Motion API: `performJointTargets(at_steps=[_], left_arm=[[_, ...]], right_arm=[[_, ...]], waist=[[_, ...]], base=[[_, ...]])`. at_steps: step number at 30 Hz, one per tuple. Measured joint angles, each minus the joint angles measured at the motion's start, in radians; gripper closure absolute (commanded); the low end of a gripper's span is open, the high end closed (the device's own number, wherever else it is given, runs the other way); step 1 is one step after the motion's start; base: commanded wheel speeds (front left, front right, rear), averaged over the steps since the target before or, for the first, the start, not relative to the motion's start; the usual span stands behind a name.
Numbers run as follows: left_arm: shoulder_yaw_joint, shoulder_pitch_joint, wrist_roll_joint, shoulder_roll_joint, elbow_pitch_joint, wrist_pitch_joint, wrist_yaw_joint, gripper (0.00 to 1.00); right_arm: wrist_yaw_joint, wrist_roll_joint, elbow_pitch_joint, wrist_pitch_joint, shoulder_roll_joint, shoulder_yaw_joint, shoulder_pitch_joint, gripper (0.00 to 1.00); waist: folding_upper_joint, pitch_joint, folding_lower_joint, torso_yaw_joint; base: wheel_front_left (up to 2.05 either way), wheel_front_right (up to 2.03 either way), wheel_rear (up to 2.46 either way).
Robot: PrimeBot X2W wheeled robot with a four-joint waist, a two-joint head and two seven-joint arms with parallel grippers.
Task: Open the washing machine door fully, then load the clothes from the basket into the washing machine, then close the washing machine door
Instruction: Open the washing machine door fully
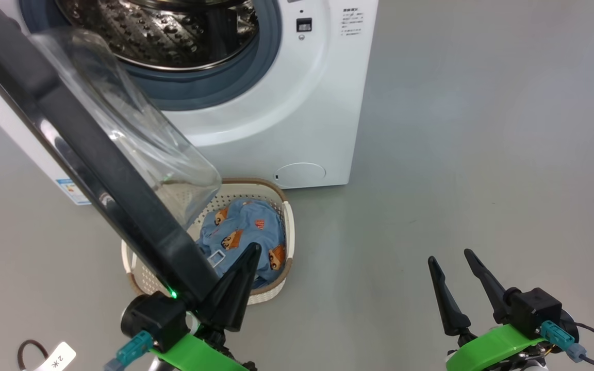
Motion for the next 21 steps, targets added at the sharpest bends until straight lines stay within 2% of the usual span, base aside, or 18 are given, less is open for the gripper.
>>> performJointTargets(at_steps=[11,21], left_arm=[[-0.008,0.000,0.000,-0.015,-0.001,0.000,0.000,1.00],[0.026,0.008,0.010,-0.051,0.010,0.000,-0.010,1.00]], right_arm=[[0.000,0.000,0.012,0.000,0.000,0.004,-0.001,0.00],[0.000,0.002,0.027,0.000,0.000,0.006,-0.013,0.00]], waist=[[0.0000,0.006,0.0000,0.050],[0.0000,0.009,0.0000,0.093]], base=[[0.00,0.00,0.00],[0.00,0.00,0.00]])
